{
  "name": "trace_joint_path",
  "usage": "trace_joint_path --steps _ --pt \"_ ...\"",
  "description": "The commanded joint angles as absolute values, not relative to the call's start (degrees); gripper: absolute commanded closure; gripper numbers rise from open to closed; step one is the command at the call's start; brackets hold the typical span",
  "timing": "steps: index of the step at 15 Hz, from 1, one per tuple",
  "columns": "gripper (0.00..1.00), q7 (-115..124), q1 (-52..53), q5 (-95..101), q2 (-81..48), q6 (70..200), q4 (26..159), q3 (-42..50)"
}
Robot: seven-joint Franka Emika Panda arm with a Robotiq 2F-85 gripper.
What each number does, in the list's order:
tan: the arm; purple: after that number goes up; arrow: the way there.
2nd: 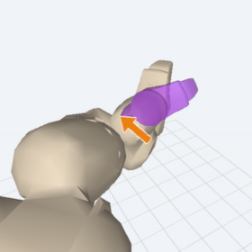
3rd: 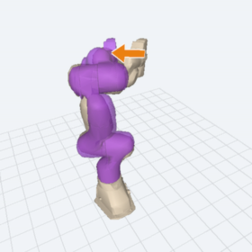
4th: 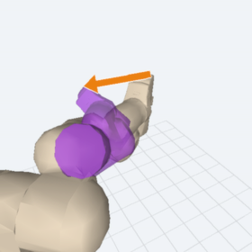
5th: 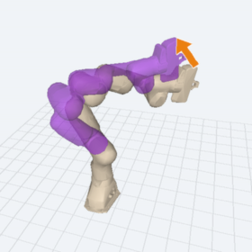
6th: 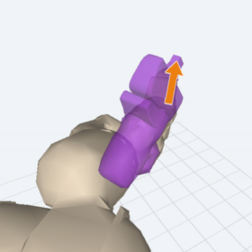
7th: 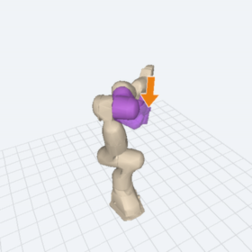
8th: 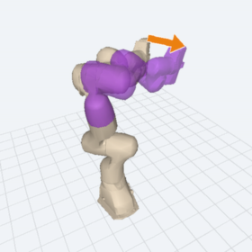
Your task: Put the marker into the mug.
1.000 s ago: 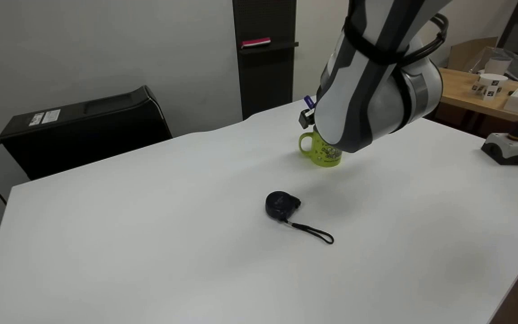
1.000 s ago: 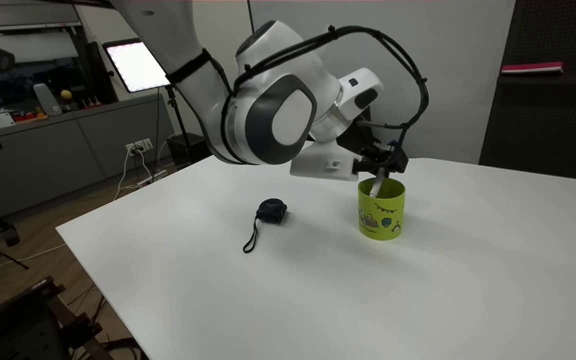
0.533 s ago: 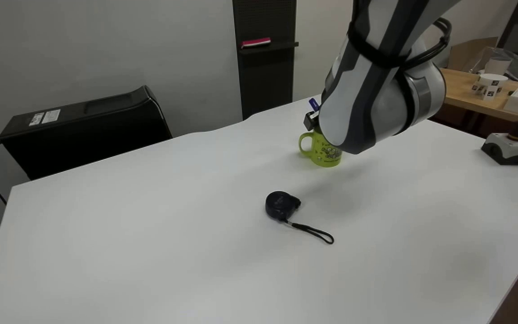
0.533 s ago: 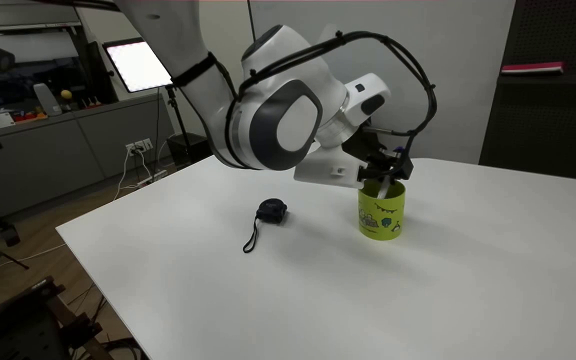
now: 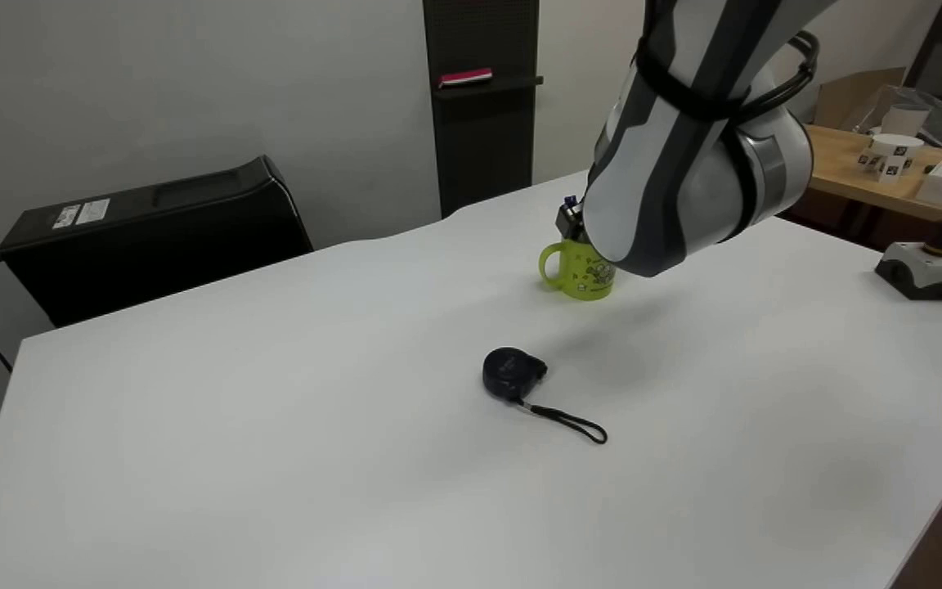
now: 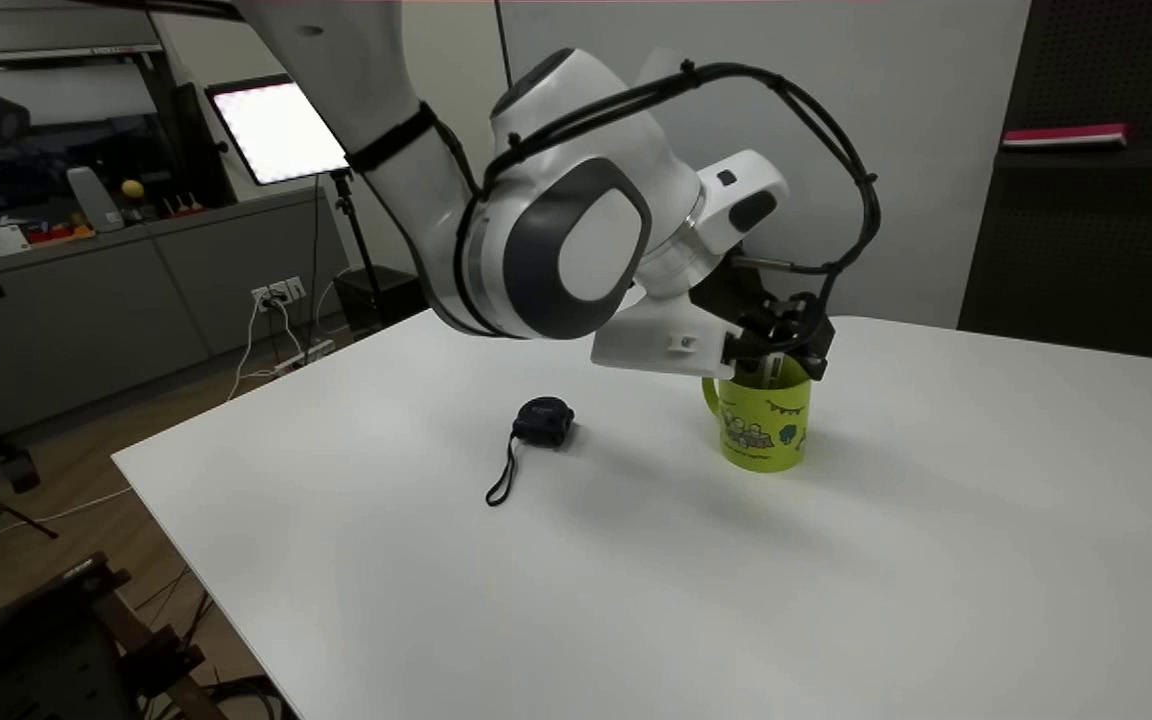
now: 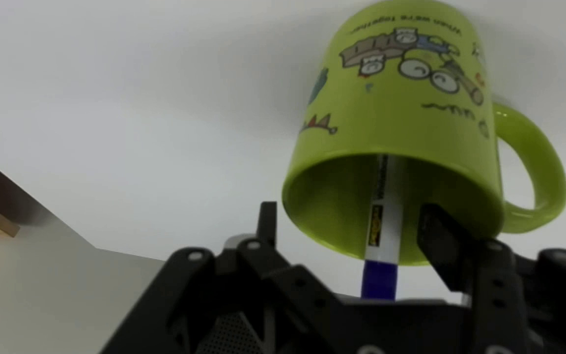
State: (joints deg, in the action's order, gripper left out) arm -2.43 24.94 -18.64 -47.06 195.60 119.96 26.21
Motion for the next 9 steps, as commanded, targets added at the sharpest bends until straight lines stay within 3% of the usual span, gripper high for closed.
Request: trace_joint_path --steps 1,9 --pt "0.00 -3.3 24.3 -14.7 -43.5 187.5 119.9 26.8" --pt "0.00 1.3 25.0 0.3 -36.4 171.3 118.0 29.9"
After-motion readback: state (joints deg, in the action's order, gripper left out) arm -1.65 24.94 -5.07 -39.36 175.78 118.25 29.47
